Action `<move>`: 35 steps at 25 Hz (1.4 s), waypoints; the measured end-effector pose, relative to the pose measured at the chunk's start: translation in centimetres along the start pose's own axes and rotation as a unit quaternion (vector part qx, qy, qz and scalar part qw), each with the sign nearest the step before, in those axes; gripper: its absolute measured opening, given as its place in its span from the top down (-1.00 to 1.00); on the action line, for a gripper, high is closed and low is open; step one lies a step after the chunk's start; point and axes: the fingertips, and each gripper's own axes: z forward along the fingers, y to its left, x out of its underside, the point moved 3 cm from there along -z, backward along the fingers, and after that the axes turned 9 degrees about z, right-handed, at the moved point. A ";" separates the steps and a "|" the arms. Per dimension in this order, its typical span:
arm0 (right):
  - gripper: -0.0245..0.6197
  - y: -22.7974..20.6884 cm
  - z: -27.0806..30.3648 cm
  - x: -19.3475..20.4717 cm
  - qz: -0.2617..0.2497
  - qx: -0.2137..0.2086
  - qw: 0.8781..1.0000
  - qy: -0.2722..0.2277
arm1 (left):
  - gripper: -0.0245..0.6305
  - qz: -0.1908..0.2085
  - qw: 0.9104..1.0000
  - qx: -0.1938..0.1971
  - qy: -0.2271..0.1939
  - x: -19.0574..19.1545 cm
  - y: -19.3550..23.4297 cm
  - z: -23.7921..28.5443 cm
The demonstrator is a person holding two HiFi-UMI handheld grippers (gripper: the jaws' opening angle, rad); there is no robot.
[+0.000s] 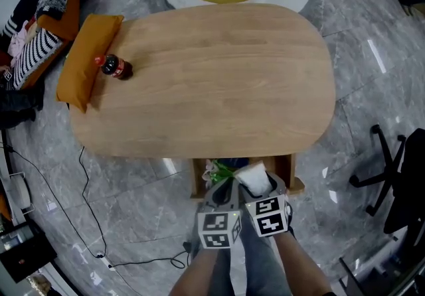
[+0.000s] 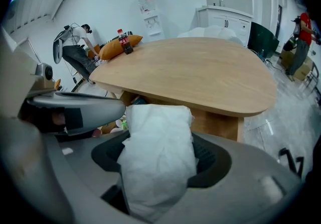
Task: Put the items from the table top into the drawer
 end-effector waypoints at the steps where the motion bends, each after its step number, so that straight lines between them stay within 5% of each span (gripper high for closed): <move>1: -0.07 -0.1 0.2 0.1 -0.001 0.000 1.000 0.000 | 0.86 -0.001 1.000 -0.002 0.001 0.0 0.1 0.2; 10: -0.08 -2.0 2.1 0.6 0.008 0.017 1.000 -0.006 | 0.86 0.001 1.000 -0.003 0.003 0.2 0.6 1.4; 16: -0.08 -3.5 2.0 0.7 0.030 0.030 0.999 -0.009 | 0.86 0.043 0.999 0.014 0.006 0.0 -0.5 2.5; 35: -0.10 -6.5 3.8 0.4 0.057 0.052 0.997 -0.023 | 0.86 0.044 0.999 0.021 0.025 0.4 -0.7 5.9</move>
